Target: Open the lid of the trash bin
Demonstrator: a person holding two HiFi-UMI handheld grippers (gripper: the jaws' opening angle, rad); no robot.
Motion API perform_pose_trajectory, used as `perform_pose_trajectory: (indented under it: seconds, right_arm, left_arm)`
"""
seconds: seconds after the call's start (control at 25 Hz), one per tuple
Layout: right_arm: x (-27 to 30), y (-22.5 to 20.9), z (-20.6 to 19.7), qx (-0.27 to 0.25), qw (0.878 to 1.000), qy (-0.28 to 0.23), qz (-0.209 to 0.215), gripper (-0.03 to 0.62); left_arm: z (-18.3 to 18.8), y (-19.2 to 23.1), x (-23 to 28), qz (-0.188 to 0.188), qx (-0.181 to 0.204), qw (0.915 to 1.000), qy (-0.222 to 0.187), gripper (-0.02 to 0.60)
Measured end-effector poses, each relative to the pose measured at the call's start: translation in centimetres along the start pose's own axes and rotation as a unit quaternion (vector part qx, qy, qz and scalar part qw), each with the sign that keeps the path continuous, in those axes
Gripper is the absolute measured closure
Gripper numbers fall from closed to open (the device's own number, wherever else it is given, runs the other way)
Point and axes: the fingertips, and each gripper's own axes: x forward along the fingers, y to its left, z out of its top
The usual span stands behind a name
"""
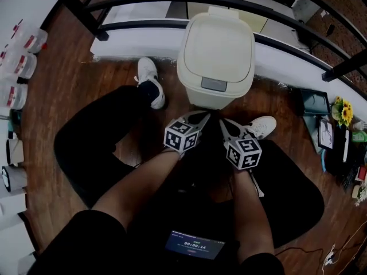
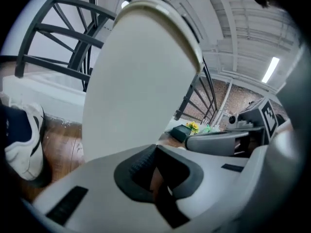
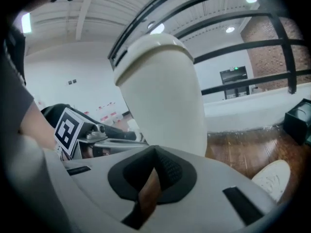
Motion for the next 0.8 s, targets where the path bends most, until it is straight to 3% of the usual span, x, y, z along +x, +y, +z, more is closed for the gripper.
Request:
perform_pose_trajectory:
  seconds: [0.16, 0.28, 0.48, 0.8]
  right_arm:
    - [-3.3, 5.3, 4.7, -0.06, 0.997, -0.046, 0.03, 0.591]
    - [-6.0, 8.9, 8.7, -0.075, 0.993, -0.08, 0.05, 0.591]
    - [-10.5, 13.5, 14.0, -0.108, 0.982, -0.133, 0.077, 0.591]
    - [-15.3, 19.3, 17.1, -0.169, 0.958, -0.193, 0.125, 0.591]
  left_arm:
    - [3.1, -4.2, -5.1, -0.036, 0.045, 0.9979, -0.031, 0.543]
    - [6.8, -7.3, -9.1, -0.058, 0.077, 0.9934, -0.061, 0.543]
    - [12.6, -13.0, -15.4, -0.098, 0.152, 0.9759, -0.122, 0.543]
    - [16.1, -16.8, -21.4, -0.1, 0.191, 0.9587, -0.186, 0.543]
